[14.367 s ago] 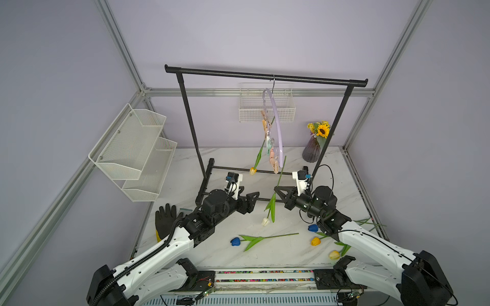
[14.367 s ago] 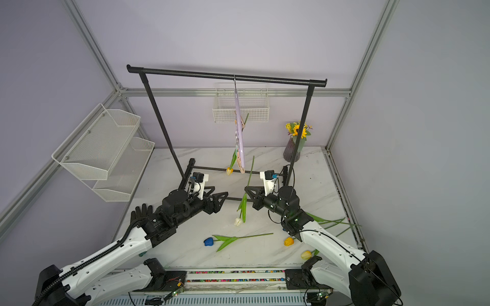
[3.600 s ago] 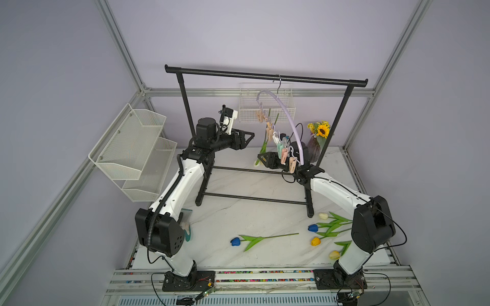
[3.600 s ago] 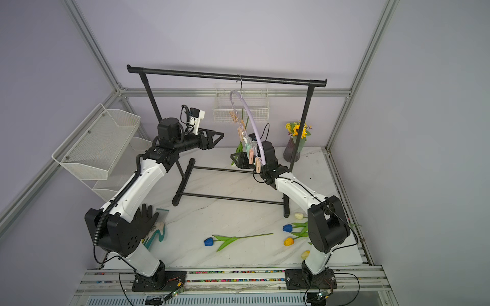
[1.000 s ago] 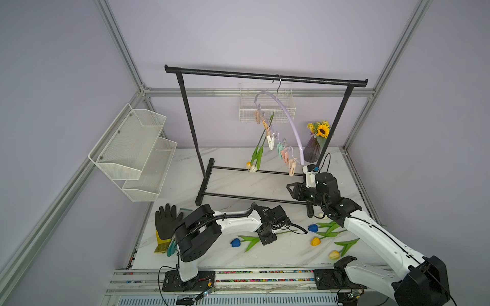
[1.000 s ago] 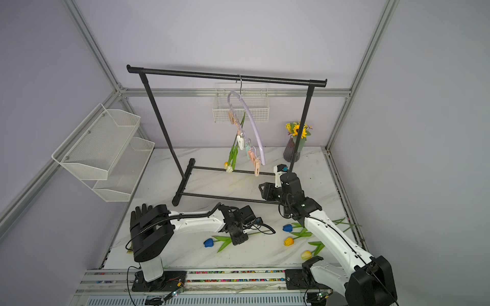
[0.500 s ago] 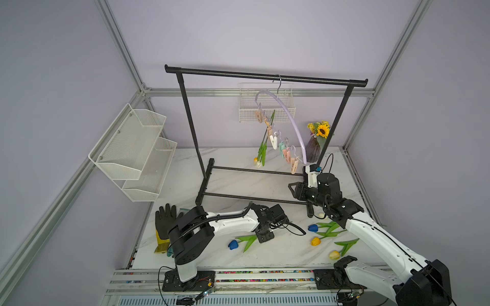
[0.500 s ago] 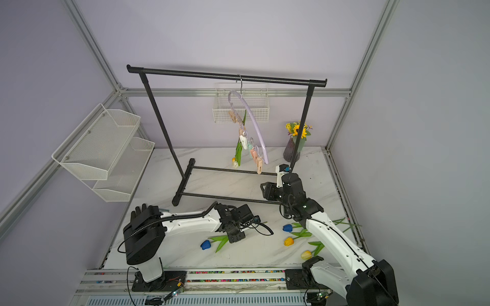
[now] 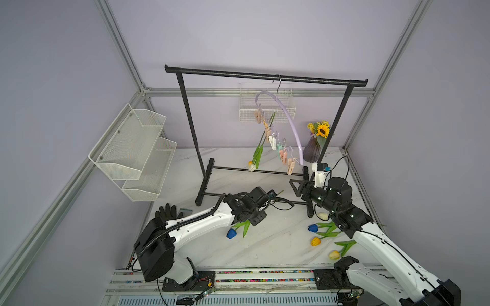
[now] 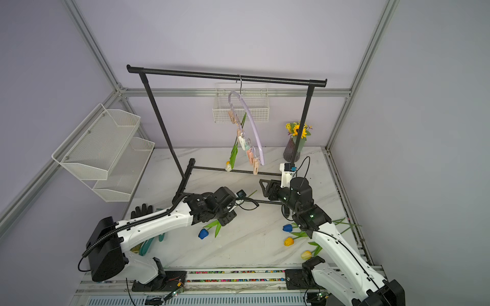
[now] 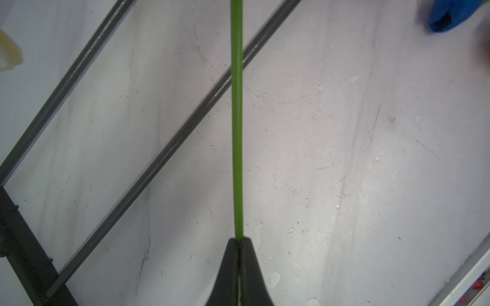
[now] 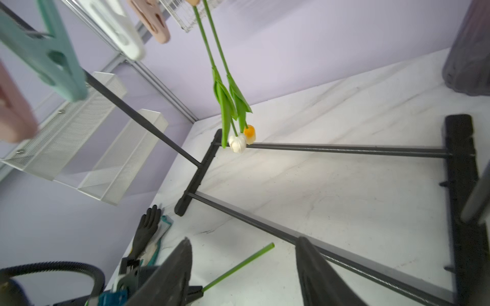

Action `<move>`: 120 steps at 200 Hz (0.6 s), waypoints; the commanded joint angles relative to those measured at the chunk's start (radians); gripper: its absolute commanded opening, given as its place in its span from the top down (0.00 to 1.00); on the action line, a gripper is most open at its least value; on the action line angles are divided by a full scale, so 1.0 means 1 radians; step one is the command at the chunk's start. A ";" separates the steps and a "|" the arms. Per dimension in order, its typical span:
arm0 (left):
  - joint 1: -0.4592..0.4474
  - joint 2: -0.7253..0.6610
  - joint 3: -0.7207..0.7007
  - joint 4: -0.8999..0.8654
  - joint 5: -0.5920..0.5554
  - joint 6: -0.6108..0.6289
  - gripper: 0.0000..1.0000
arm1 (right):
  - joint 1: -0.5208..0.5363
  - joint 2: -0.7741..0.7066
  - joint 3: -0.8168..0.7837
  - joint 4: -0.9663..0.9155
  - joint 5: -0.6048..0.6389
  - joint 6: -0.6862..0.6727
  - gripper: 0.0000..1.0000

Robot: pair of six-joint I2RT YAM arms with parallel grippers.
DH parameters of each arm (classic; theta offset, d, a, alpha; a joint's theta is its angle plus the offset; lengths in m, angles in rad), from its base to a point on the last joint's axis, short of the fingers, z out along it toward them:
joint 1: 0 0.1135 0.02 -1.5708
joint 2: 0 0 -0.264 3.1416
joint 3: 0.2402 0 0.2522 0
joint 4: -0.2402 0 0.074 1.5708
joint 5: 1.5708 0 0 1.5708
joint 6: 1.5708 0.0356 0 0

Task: Dry the flowers on a clothes hanger
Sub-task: Pick up the flower at the center of the board.

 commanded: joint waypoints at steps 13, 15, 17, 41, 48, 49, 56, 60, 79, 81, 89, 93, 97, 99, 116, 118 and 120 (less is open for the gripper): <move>0.055 -0.165 -0.063 0.161 0.052 -0.129 1.00 | -0.004 0.006 -0.052 0.220 -0.202 0.025 0.35; 0.057 -0.171 -0.068 0.169 0.056 -0.135 1.00 | -0.003 0.008 -0.056 0.231 -0.210 0.027 0.35; 0.059 -0.177 -0.074 0.177 0.059 -0.141 1.00 | -0.004 0.009 -0.058 0.241 -0.217 0.030 0.35; 0.091 -0.238 -0.136 0.262 0.105 -0.215 1.00 | -0.002 0.023 -0.099 0.362 -0.310 0.057 0.37; 0.100 -0.252 -0.154 0.290 0.124 -0.217 1.00 | -0.002 0.023 -0.115 0.401 -0.332 0.065 0.37; 0.102 -0.255 -0.157 0.295 0.127 -0.232 1.00 | -0.002 0.023 -0.118 0.407 -0.335 0.066 0.37; 0.110 -0.265 -0.173 0.322 0.146 -0.257 1.00 | -0.001 0.029 -0.130 0.443 -0.361 0.073 0.37; 0.113 -0.269 -0.183 0.340 0.157 -0.265 1.00 | -0.002 0.034 -0.138 0.461 -0.376 0.076 0.37; 0.127 -0.277 -0.209 0.406 0.210 -0.300 1.00 | 0.001 0.066 -0.162 0.536 -0.429 0.096 0.37; 0.128 -0.277 -0.211 0.411 0.215 -0.304 1.00 | 0.001 0.069 -0.164 0.543 -0.431 0.098 0.37; 0.130 -0.277 -0.215 0.433 0.236 -0.315 1.00 | 0.005 0.080 -0.177 0.568 -0.434 0.106 0.37; 0.132 -0.275 -0.218 0.442 0.246 -0.319 1.00 | 0.008 0.084 -0.183 0.579 -0.434 0.108 0.37; 0.134 -0.274 -0.220 0.453 0.256 -0.324 1.00 | 0.011 0.087 -0.188 0.591 -0.433 0.111 0.37; 0.134 -0.273 -0.220 0.459 0.262 -0.327 1.00 | 0.012 0.089 -0.192 0.597 -0.434 0.113 0.37; 0.137 -0.266 -0.226 0.508 0.310 -0.351 1.00 | 0.025 0.097 -0.219 0.637 -0.415 0.114 0.37; 0.137 -0.265 -0.227 0.514 0.315 -0.355 1.00 | 0.026 0.098 -0.223 0.639 -0.412 0.116 0.37; 0.138 -0.265 -0.229 0.522 0.321 -0.358 1.00 | 0.027 0.099 -0.224 0.642 -0.409 0.116 0.37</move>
